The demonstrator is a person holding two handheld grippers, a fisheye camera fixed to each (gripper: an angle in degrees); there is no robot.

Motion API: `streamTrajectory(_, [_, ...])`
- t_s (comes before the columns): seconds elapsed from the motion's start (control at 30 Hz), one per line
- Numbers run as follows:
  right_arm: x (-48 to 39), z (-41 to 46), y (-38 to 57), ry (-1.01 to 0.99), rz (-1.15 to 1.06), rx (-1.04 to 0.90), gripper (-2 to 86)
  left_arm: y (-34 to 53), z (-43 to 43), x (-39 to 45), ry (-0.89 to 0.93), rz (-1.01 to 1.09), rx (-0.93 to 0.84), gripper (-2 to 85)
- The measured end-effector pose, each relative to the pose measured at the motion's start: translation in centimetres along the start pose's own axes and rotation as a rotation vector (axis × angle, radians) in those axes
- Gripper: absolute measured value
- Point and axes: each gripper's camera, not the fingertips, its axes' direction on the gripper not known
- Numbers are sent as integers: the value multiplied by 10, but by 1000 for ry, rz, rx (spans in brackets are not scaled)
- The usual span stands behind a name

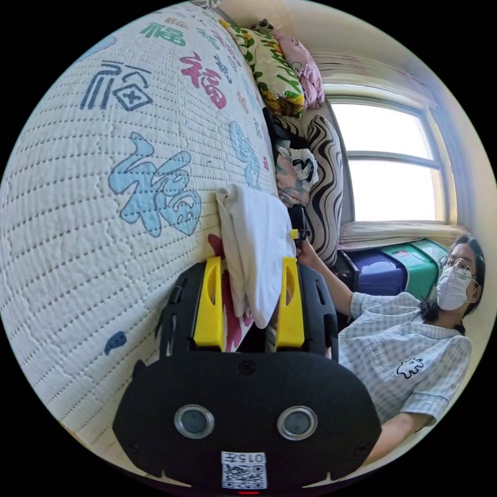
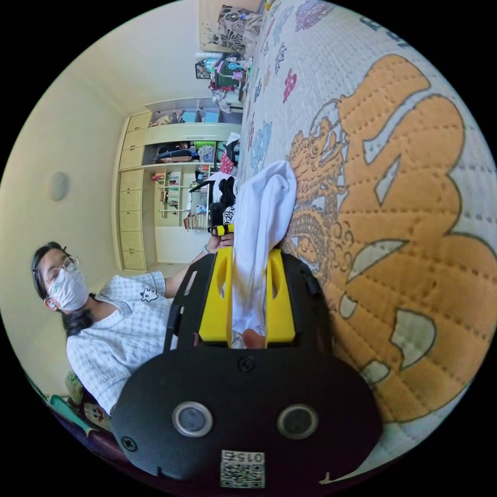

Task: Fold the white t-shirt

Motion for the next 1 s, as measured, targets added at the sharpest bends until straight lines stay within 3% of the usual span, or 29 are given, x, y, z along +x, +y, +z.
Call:
streamTrajectory(0.23, [19,2,-1,5,60,29,127,10,-7,-3,128,-9,32,142])
streamTrajectory(0.43, [18,22,7,177,77,-62,130,7,-10,24,116,55,-39,155])
streamTrajectory(0.57, [42,48,-4,190,108,-162,61,15,-1,35,10,59,-261,45])
streamTrajectory(0.67, [49,58,-14,287,85,-207,43,15,-10,35,30,16,-236,22])
streamTrajectory(0.83, [71,54,-14,290,107,-157,31,18,-24,44,2,30,-226,31])
streamTrajectory(0.93, [80,57,-7,225,79,-99,80,23,-38,55,48,48,-227,83])
streamTrajectory(1.0, [82,67,-11,209,45,-116,104,31,-78,61,39,52,-111,101])
